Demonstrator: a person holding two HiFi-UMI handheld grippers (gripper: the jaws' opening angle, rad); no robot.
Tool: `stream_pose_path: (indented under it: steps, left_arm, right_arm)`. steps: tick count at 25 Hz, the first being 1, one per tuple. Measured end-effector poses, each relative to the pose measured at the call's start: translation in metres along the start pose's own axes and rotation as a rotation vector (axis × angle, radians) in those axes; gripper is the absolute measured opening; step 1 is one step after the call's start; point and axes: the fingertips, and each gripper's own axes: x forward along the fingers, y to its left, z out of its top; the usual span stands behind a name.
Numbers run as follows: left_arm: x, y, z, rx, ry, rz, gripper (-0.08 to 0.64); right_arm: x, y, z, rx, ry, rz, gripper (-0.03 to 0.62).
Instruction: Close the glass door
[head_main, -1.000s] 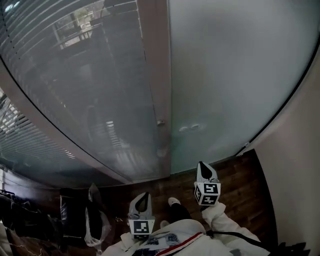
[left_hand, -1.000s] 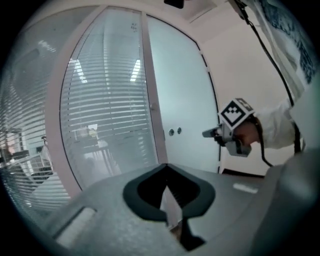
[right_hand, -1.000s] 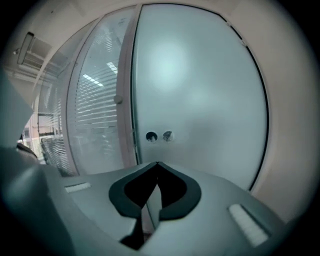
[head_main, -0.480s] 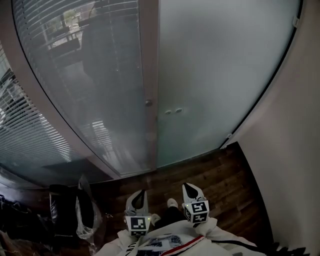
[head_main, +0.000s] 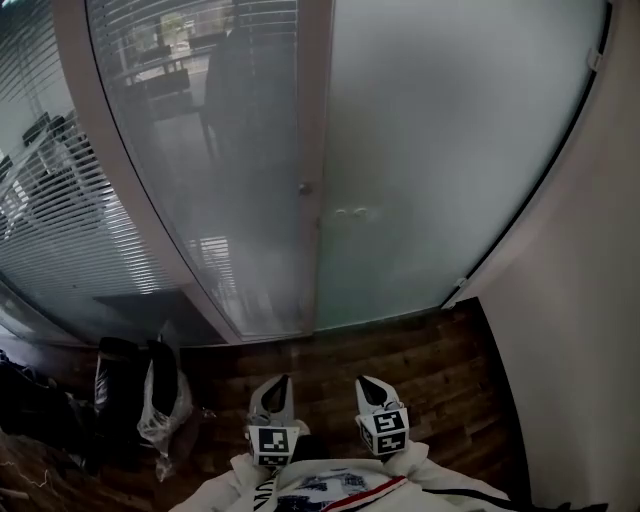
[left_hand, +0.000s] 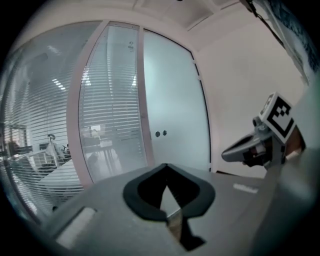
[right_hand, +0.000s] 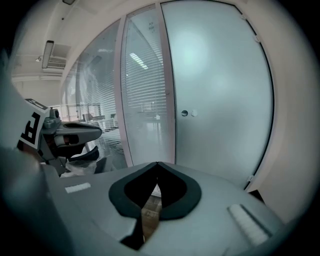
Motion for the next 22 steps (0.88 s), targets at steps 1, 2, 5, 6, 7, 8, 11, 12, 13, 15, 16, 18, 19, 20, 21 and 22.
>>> stream_pose_path:
  steps: [1, 2, 5, 6, 7, 8, 11, 12, 13, 15, 16, 18, 19, 20, 21, 22]
  left_arm:
    - [-0.006, -0.009, 0.0, 0.003, 0.002, 0.009, 0.002]
    - [-0.013, -0.019, -0.001, 0.005, 0.007, 0.017, 0.002]
    - [-0.034, -0.062, -0.007, 0.011, 0.019, 0.025, 0.002]
    - [-0.041, -0.081, -0.008, 0.012, 0.017, 0.02, 0.002]
    - [-0.049, -0.1, -0.009, 0.014, 0.014, 0.013, 0.002]
    - [-0.058, -0.12, -0.008, 0.016, 0.011, 0.004, 0.002]
    - [-0.088, -0.174, -0.006, 0.016, 0.006, -0.019, 0.002]
    - [-0.097, -0.189, -0.005, 0.02, 0.004, -0.028, 0.002]
    - [-0.106, -0.202, -0.003, 0.028, 0.001, -0.037, 0.002]
    - [-0.124, -0.224, 0.0, 0.052, -0.003, -0.048, 0.002]
    - [-0.132, -0.232, 0.002, 0.06, -0.003, -0.047, 0.002]
    - [-0.147, -0.244, 0.003, 0.064, -0.004, -0.038, 0.002]
    - [-0.154, -0.249, 0.003, 0.062, -0.004, -0.034, 0.002]
    - [-0.161, -0.255, 0.002, 0.061, -0.002, -0.032, 0.002]
    - [-0.166, -0.259, 0.001, 0.065, 0.003, -0.032, 0.002]
    - [-0.172, -0.262, -0.001, 0.067, 0.009, -0.032, 0.002]
  right_arm:
    - [-0.01, 0.001, -0.003, -0.008, -0.008, 0.015, 0.006]
    - [-0.021, 0.001, -0.008, -0.013, -0.014, 0.029, 0.006]
    - [-0.062, -0.01, -0.033, -0.009, -0.004, 0.045, 0.006]
    - [-0.078, -0.018, -0.046, -0.005, 0.007, 0.041, 0.006]
    - [-0.093, -0.027, -0.058, 0.003, 0.016, 0.033, 0.006]
    - [-0.108, -0.035, -0.07, 0.016, 0.019, 0.025, 0.006]
    - [-0.154, -0.053, -0.095, 0.064, 0.002, 0.003, 0.006]
    - [-0.168, -0.056, -0.099, 0.07, -0.007, 0.002, 0.006]
    - [-0.182, -0.057, -0.102, 0.073, -0.017, 0.004, 0.006]
    - [-0.205, -0.056, -0.108, 0.08, -0.034, 0.015, 0.006]
    - [-0.214, -0.054, -0.112, 0.086, -0.04, 0.022, 0.006]
    - [-0.228, -0.048, -0.122, 0.097, -0.041, 0.041, 0.006]
    - [-0.234, -0.045, -0.127, 0.099, -0.041, 0.053, 0.006]
    - [-0.24, -0.042, -0.131, 0.1, -0.045, 0.063, 0.006]
    - [-0.245, -0.038, -0.133, 0.1, -0.051, 0.07, 0.006]
    - [-0.25, -0.035, -0.134, 0.098, -0.058, 0.074, 0.006]
